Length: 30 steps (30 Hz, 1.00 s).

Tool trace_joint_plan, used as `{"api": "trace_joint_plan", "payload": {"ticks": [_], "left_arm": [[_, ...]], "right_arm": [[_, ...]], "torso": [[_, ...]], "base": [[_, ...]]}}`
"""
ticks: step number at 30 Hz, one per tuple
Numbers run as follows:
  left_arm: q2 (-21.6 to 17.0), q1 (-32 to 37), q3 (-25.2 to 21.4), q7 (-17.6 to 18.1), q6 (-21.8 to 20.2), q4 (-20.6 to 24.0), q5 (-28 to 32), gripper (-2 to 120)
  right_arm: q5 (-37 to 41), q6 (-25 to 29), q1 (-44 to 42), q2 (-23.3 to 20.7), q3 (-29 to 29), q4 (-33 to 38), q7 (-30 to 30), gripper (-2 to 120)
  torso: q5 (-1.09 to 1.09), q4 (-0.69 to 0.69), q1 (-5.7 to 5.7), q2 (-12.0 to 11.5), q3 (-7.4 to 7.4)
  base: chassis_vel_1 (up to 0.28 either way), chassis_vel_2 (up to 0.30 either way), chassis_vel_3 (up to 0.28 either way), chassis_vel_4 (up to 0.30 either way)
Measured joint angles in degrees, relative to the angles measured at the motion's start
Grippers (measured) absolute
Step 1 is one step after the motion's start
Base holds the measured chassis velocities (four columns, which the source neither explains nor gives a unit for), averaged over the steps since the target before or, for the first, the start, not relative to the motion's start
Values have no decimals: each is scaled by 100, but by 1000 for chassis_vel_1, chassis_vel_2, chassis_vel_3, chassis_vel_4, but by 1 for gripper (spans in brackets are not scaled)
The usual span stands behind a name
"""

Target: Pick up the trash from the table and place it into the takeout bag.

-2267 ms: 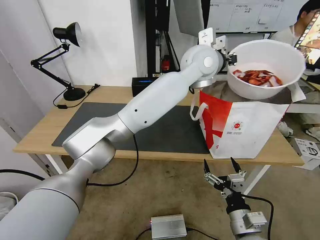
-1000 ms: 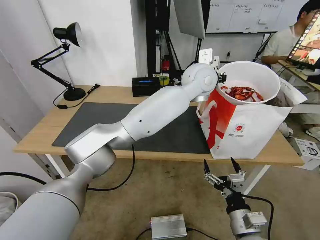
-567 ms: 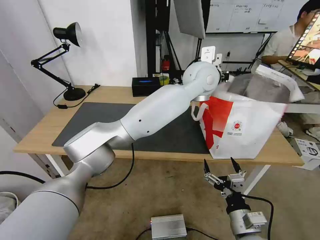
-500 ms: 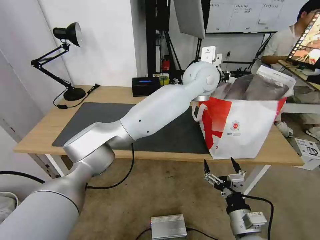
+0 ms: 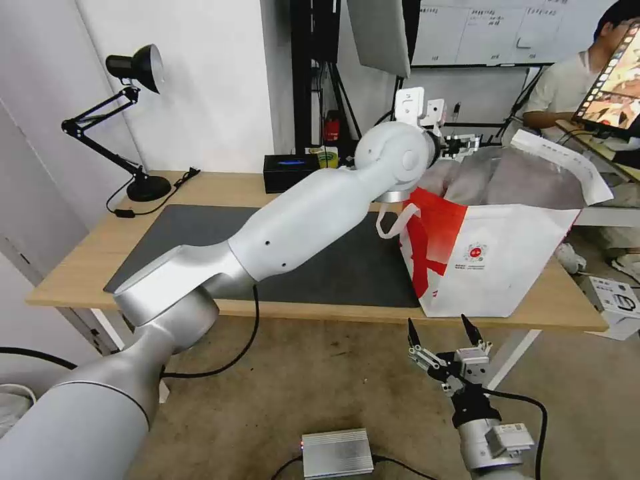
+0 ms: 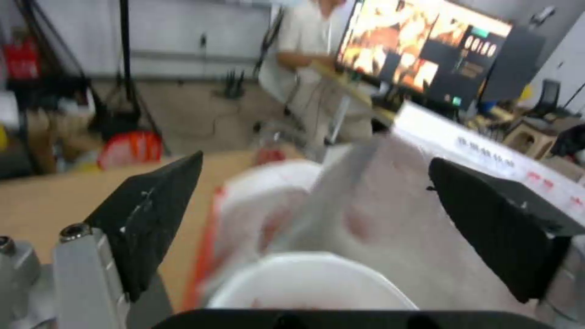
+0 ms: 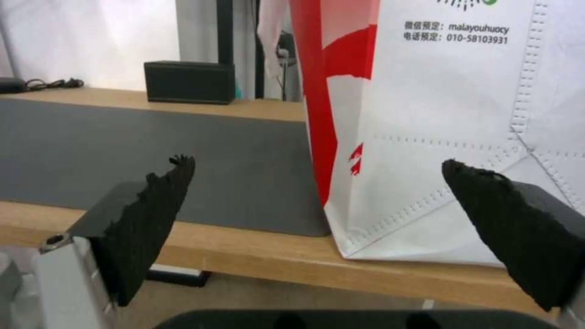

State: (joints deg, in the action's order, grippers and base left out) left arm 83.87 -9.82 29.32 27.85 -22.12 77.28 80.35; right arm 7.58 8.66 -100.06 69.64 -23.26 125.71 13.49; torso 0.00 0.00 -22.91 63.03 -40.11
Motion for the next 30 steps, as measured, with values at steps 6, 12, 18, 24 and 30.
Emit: {"api": "trace_joint_plan", "payload": {"ticks": [6, 12, 18, 24, 30], "left_arm": [[-585, 137, 47, -882, 585, 70, -774, 100], [-1275, 473, 39, -2109, 1384, 69, -2291, 100], [-1749, 902, -234, -2562, 1736, 142, -3326, 100], [-2215, 1586, -777, -2975, 1917, 368, -3891, 100], [-2548, 2274, -1387, -3179, 1920, 695, -4296, 100]], "right_arm": [[0, 0, -1, 0, 0, 0, 0, 100], [0, 0, 0, 0, 0, 0, 0, 100], [0, 0, 1, 0, 0, 0, 0, 100], [0, 0, 0, 0, 0, 0, 0, 100], [0, 0, 0, 0, 0, 0, 0, 100]], "torso": [[-1, 1, 0, 0, 0], [-2, 2, -1, 0, 0], [-2, 1, -1, -1, 0], [-2, 1, -1, -1, 0], [-2, 0, -1, -1, 0]], "base": [[0, 0, 0, 0], [0, 0, 0, 0], [0, 0, 0, 0], [0, 0, 0, 0], [0, 0, 0, 0]]}}
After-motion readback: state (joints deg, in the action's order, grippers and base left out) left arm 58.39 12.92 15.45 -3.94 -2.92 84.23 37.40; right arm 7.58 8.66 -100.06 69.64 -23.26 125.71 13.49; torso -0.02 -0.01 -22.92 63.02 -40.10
